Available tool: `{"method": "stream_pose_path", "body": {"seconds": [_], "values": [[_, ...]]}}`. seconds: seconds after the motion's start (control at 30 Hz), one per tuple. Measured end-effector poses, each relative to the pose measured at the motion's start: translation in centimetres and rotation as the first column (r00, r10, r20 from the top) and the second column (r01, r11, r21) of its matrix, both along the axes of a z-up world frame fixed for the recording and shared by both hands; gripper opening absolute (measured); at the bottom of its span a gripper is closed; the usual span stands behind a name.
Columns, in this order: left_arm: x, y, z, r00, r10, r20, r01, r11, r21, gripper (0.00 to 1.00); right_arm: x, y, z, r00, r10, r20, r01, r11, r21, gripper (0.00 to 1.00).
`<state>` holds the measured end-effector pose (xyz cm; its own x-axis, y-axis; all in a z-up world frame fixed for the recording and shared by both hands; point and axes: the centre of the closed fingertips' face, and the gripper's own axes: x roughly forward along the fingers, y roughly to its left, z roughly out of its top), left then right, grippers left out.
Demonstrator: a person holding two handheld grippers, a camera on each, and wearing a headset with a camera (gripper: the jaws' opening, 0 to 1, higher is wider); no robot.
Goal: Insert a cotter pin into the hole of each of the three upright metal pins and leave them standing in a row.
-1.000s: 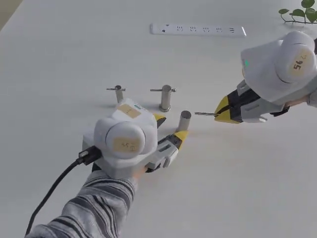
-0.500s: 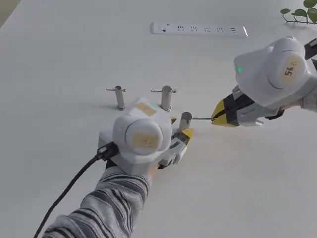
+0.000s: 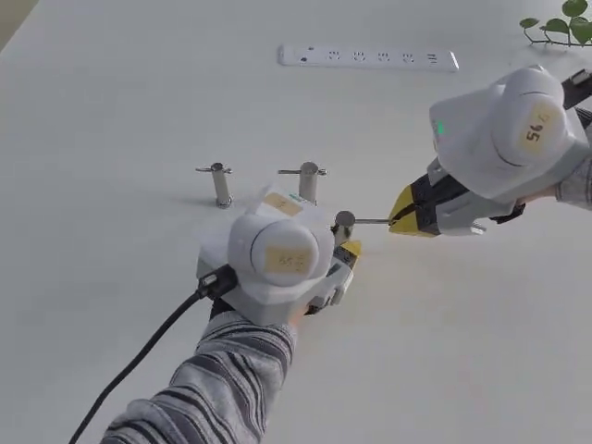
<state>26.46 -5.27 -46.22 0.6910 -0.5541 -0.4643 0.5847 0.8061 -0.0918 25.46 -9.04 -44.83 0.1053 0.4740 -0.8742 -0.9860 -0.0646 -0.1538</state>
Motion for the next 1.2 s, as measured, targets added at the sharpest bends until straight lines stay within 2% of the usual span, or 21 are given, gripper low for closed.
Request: {"method": "stream_pose_path", "body": {"seconds": [0.17,0.47,0.7,0.9,1.0,1.2], "values": [[0.1,0.2,-0.2,1.000,0.014,-0.012,-0.014,1.000,0.000,0.10,-0.2,0.2,0.0,1.000,-0.005,-0.013,0.005,1.000,0.004,0.00],[0.1,0.1,-0.2,1.000,0.002,-0.007,-0.002,1.000,0.001,0.10,-0.2,0.8,-0.1,0.999,-0.024,-0.037,0.025,0.999,0.028,0.00],[0.1,0.1,-0.4,1.000,0.017,-0.018,-0.018,1.000,-0.018,0.10,-0.2,1.4,0.0,0.999,-0.028,-0.038,0.029,0.999,0.038,0.00],[0.1,0.1,-0.4,0.999,0.034,-0.027,-0.035,0.999,-0.026,0.10,0.0,1.9,-0.1,1.000,-0.017,-0.025,0.018,0.999,0.043,0.00],[0.1,0.1,-0.4,0.999,0.040,-0.032,-0.041,0.999,-0.034,0.10,0.1,2.1,-0.2,1.000,0.003,-0.002,-0.003,0.999,0.033,0.00],[0.1,0.1,-0.4,0.998,0.045,-0.033,-0.046,0.998,-0.036,0.10,0.0,2.2,-0.2,1.000,-0.018,-0.013,0.018,0.999,0.050,0.00]]}}
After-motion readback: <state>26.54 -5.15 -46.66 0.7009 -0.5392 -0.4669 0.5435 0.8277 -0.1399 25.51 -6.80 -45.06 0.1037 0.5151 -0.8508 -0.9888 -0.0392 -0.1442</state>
